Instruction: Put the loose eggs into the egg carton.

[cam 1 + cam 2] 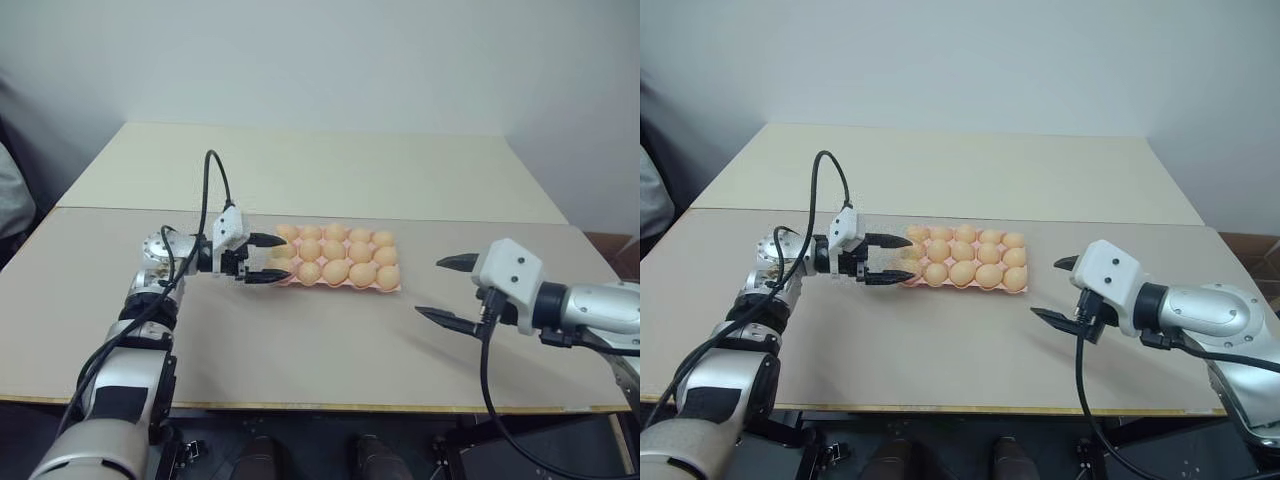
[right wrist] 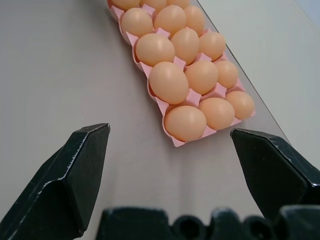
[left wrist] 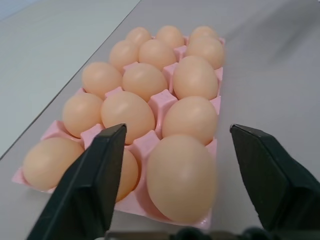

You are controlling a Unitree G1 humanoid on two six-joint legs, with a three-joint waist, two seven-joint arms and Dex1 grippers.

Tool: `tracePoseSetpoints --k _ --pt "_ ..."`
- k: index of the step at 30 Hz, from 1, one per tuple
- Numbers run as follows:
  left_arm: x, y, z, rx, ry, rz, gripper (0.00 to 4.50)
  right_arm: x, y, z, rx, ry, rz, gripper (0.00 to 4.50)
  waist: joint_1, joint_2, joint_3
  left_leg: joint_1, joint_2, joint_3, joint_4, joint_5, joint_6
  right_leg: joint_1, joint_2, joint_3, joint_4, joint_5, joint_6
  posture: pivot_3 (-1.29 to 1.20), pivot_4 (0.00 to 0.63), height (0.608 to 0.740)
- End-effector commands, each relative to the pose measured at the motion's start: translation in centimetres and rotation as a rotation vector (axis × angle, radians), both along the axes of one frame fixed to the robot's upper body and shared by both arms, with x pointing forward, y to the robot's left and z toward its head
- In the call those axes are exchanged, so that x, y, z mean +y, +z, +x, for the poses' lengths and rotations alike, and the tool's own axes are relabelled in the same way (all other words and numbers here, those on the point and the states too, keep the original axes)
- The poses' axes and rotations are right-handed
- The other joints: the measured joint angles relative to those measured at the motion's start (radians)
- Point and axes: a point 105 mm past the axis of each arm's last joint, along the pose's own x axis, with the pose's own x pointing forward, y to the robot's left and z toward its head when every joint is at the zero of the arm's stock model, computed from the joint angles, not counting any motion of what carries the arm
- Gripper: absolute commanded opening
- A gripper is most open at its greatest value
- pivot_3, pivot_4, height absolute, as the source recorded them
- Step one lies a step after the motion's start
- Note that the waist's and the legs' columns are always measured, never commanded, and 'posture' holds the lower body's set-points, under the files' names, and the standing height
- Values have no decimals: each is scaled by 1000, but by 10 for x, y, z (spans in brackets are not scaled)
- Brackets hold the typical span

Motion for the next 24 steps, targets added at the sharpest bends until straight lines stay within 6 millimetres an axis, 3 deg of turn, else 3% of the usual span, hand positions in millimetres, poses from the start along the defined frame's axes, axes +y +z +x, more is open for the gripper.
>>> tracePoseSetpoints --k 1,8,12,16,24 --pt "2 21 2 -74 -10 -20 3611 0 12 -2 -51 -3 6 4500 -1 0 0 0 0 0 0 0 0 0 0 0 0 0 0 0 150 740" --pt "15 32 0 -123 22 -37 3611 1 12 -1 -55 4 8 4500 -2 0 0 0 0 0 0 0 0 0 0 0 0 0 0 0 150 740" --pt "35 42 -10 -158 46 -51 3611 1 13 -1 -56 8 9 4500 -8 0 0 0 0 0 0 0 0 0 0 0 0 0 0 0 150 740" --pt "72 38 -35 -163 110 9 3611 1 14 -2 -53 17 5 4500 -25 0 0 1 1 0 -1 0 0 0 0 0 0 0 0 0 150 740" --pt "117 55 -98 -177 278 53 3611 -6 16 -1 -37 47 -12 4500 -23 0 0 2 1 0 -1 0 0 0 -1 0 1 -2 2 0 150 740"
